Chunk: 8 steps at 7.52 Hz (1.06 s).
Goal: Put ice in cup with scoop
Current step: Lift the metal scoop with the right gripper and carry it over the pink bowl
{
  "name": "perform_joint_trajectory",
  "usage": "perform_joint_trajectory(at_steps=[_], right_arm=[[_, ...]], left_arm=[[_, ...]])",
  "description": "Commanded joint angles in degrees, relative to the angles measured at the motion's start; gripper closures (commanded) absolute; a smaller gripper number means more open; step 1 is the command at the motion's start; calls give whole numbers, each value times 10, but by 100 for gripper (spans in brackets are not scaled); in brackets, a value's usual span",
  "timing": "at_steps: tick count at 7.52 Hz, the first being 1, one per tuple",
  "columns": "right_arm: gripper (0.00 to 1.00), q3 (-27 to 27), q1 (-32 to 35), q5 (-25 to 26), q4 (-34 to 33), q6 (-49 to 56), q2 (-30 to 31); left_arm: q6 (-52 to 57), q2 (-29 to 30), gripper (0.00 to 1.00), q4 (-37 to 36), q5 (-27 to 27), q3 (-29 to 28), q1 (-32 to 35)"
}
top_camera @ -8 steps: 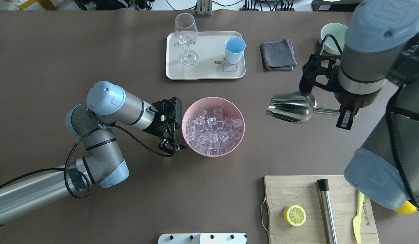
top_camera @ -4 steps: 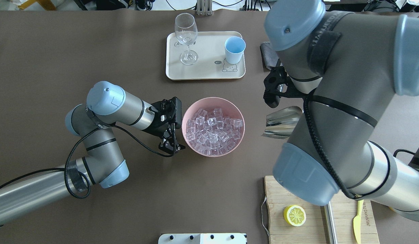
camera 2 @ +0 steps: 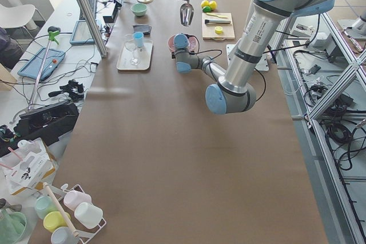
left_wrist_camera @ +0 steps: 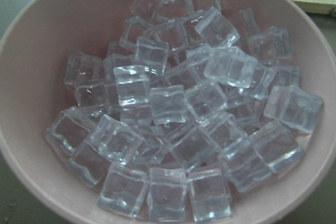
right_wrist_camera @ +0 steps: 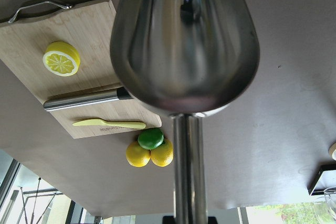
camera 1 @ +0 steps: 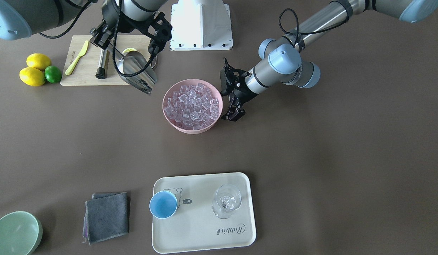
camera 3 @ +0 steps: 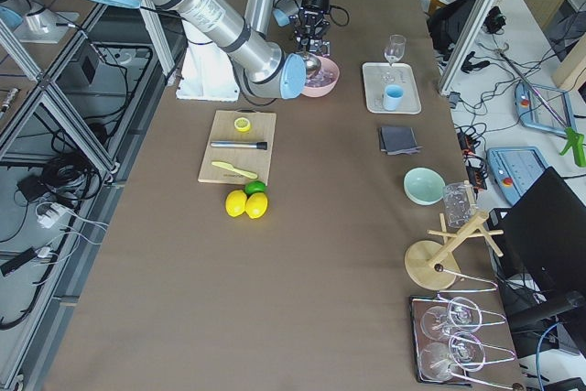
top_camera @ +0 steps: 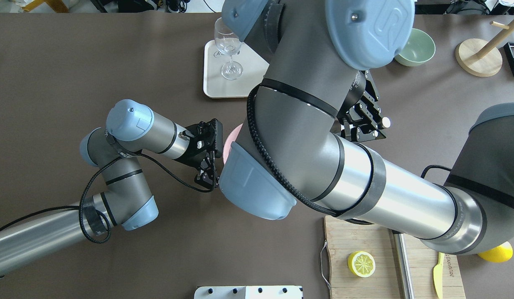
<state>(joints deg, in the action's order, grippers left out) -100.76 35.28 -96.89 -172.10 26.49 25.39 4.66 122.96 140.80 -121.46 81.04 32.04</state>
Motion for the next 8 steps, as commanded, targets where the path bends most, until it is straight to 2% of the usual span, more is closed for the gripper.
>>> perform_joint_trajectory(at_steps=[1,5,7,8], right_arm=[[100,29,-21,16,52,-1,-5],[100,100,-49,60,112,-6,-2],[100,103,-68,77,116,-6,6],[100,103,-71,80,140,-8,18]], left_arm=[[0,0,2,1,1,0,-1],[0,-4,2,4,0,0,-1],[0,-5,2,4,1,0,-1],[0,-6,2,5,0,0,-1]])
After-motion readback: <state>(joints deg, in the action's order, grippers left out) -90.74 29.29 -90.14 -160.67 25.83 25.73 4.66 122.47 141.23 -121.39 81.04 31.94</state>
